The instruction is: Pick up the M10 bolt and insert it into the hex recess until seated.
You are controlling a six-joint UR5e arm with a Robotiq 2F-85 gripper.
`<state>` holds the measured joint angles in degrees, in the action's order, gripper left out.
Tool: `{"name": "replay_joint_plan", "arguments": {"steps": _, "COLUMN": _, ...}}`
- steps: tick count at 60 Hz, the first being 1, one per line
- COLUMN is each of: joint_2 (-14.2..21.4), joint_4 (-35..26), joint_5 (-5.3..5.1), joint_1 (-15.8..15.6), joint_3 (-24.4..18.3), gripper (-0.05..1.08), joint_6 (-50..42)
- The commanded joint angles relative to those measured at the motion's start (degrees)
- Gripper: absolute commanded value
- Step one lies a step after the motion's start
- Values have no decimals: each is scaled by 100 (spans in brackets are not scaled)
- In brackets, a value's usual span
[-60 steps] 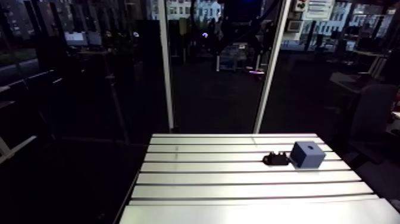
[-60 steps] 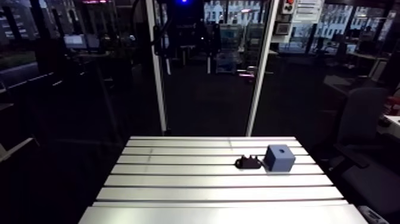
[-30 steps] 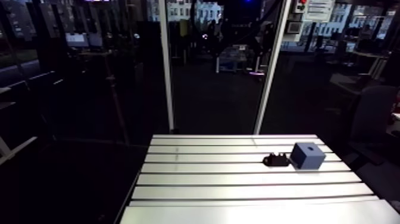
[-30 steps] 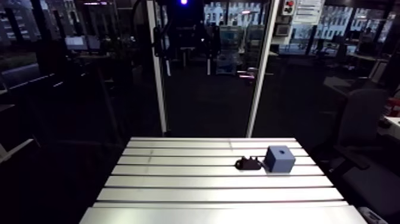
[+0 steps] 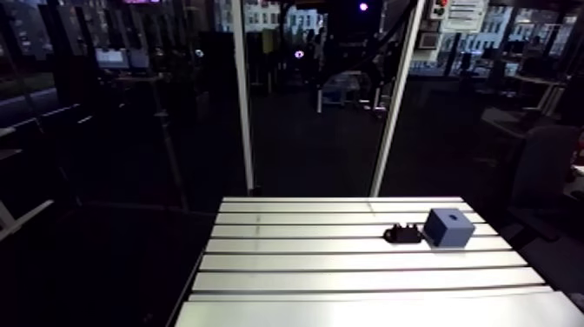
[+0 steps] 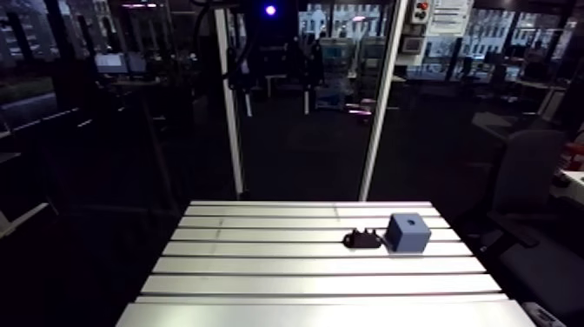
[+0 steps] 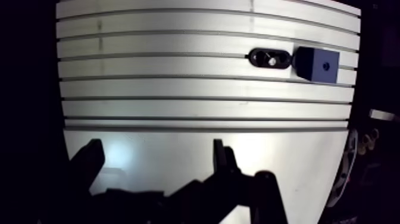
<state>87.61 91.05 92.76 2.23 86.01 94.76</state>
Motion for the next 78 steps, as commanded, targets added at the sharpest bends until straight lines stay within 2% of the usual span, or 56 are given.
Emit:
{"name": "replay_joint_plan", "arguments": {"steps": 1, "joint_2": -20, "joint_4": 339, "joint_5": 9, "joint_1": 91, "joint_3": 211, "gripper": 1, "joint_6": 354}}
{"name": "replay_joint_plan", "arguments": {"steps": 13, "joint_2": -20, "joint_4": 734, "joint_5": 2, "joint_1": 322, "joint_3": 440, "gripper": 1, "joint_6": 587}}
{"name": "replay_joint_plan", "arguments": {"steps": 32, "joint_2": -20, "joint_4": 1473, "joint_5": -43, "joint_1": 994, "joint_3": 1062, "gripper": 1, "joint_6": 970}}
{"name": "replay_joint_plan", "arguments": {"steps": 47, "joint_2": -46, "joint_4": 1831, "joint_5": -36, "joint_1": 1143, "joint_3": 1345, "gripper": 1, "joint_6": 1238}}
{"name": "replay_joint_plan", "arguments": {"steps": 52, "joint_2": -63, "joint_4": 2099, "joint_5": -43, "joint_1": 1362, "joint_3": 1493, "gripper": 1, "joint_6": 1435}}
{"name": "replay_joint_plan", "arguments": {"steps": 54, "joint_2": -64, "joint_4": 2172, "joint_5": -66, "joint_1": 1450, "joint_3": 1538, "gripper": 1, "joint_6": 1473}}
{"name": "replay_joint_plan", "arguments": {"steps": 56, "joint_2": -79, "joint_4": 2289, "joint_5": -133, "joint_1": 1548, "joint_3": 1618, "gripper": 1, "joint_6": 1552}}
{"name": "replay_joint_plan", "arguments": {"steps": 62, "joint_2": -207, "joint_4": 2475, "joint_5": -249, "joint_1": 1588, "joint_3": 1659, "gripper": 1, "joint_6": 1715}}
{"name": "replay_joint_plan", "arguments": {"steps": 67, "joint_2": -307, "joint_4": 2526, "joint_5": -213, "joint_1": 1612, "joint_3": 1659, "gripper": 1, "joint_6": 1815}}
{"name": "replay_joint_plan", "arguments": {"steps": 78, "joint_2": -433, "joint_4": 2527, "joint_5": -254, "joint_1": 1832, "joint_3": 1728, "gripper": 1, "joint_6": 1901}}
